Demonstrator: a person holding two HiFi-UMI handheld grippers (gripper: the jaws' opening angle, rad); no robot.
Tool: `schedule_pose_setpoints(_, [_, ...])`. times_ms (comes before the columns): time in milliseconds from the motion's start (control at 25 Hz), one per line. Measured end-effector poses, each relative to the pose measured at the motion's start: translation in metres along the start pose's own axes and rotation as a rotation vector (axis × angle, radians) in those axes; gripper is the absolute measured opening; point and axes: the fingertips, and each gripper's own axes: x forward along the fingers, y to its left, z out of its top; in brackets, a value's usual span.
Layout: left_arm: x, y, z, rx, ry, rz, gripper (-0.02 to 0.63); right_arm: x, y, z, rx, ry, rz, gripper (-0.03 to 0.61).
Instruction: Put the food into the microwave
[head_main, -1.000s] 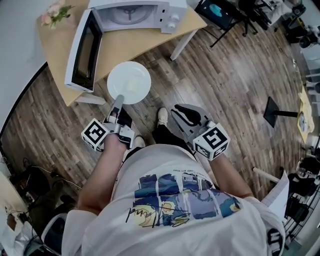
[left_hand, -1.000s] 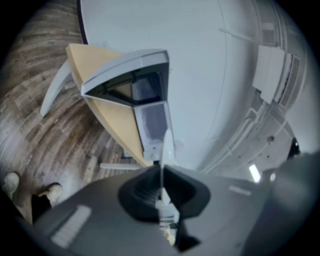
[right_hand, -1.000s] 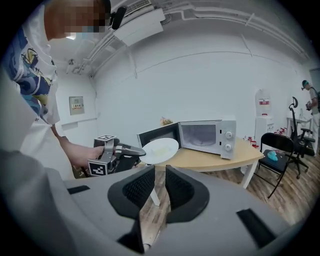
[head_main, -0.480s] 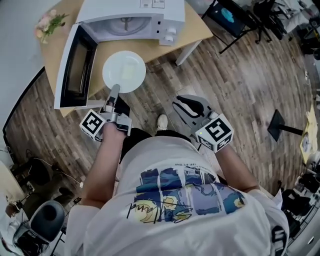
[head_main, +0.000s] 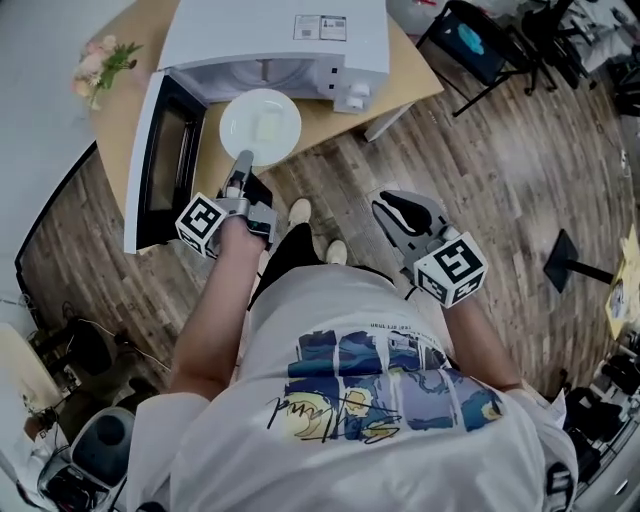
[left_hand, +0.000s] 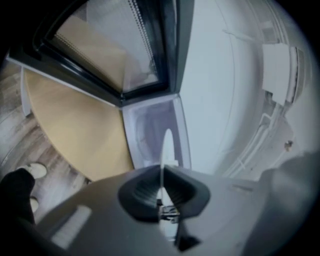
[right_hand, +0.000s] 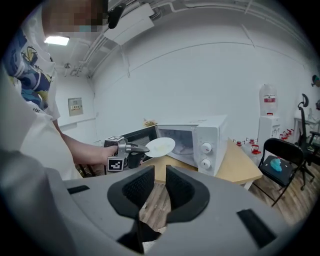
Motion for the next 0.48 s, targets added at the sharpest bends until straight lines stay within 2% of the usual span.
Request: schedule_pose_setpoints(480, [0.110, 0.032, 0.057, -0.002, 0.050, 0.039, 0.015, 0.024, -0.048, 0.039, 0.051, 0.012, -0.175, 0.057])
